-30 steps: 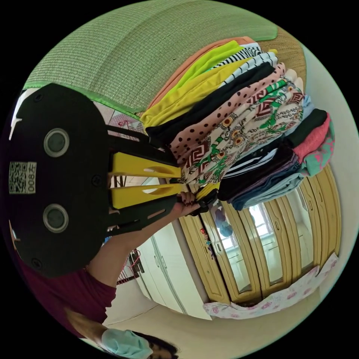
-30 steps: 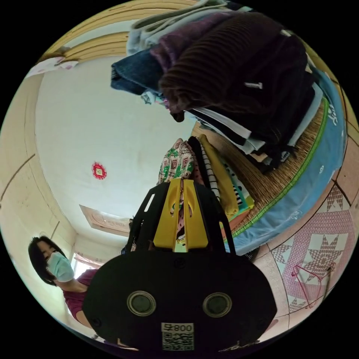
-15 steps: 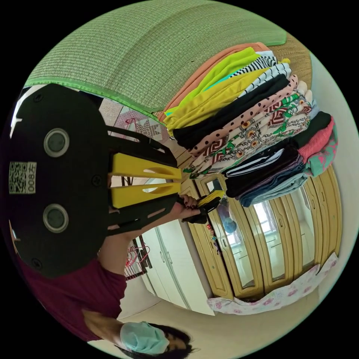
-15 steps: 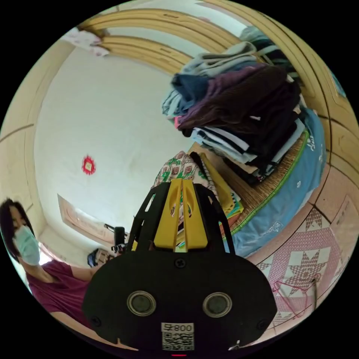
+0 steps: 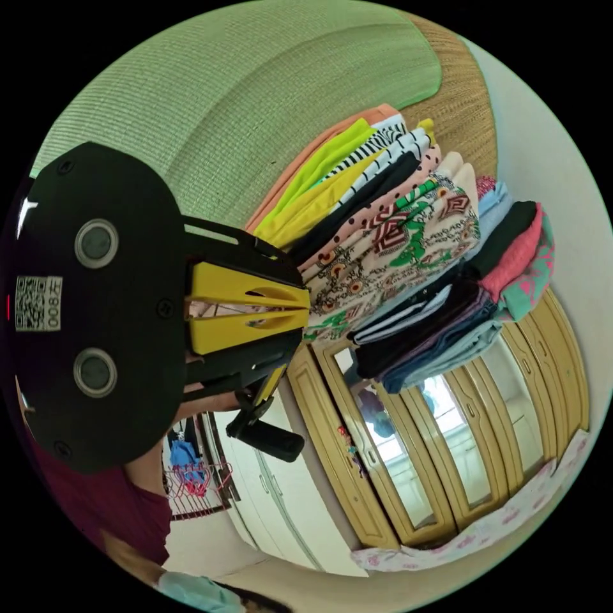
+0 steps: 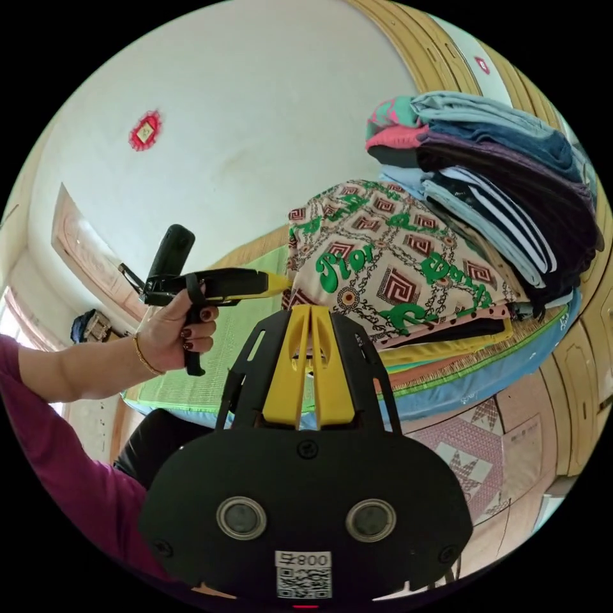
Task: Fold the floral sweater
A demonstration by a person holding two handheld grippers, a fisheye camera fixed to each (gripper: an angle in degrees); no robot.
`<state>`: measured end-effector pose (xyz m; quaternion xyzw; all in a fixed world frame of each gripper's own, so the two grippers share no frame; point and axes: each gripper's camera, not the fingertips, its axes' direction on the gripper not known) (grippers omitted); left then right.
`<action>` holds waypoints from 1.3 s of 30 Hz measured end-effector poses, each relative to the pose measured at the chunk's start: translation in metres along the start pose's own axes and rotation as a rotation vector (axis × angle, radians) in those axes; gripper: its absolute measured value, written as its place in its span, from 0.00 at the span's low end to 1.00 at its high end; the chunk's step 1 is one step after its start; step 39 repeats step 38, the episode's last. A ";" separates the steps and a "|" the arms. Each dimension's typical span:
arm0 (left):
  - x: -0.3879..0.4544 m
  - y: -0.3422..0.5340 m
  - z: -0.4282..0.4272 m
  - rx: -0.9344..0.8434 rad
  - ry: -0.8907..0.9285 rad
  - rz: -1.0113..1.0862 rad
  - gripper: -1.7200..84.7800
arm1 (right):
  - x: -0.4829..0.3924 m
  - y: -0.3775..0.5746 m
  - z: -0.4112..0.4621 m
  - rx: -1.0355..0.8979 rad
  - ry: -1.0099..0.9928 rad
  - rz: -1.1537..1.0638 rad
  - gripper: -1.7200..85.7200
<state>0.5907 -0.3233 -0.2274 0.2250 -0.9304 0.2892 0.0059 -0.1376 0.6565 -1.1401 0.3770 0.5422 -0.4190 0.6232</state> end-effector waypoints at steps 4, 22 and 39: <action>0.005 0.006 -0.029 -0.023 -0.044 0.023 0.02 | -0.028 -0.013 -0.005 -0.010 0.044 -0.035 0.02; 0.117 0.076 -0.252 0.068 -0.025 0.284 0.02 | -0.173 -0.034 -0.186 0.248 0.247 -0.050 0.02; 0.395 0.222 -0.527 0.422 -0.293 0.915 0.03 | -0.418 -0.028 -0.449 0.619 0.230 -0.391 0.02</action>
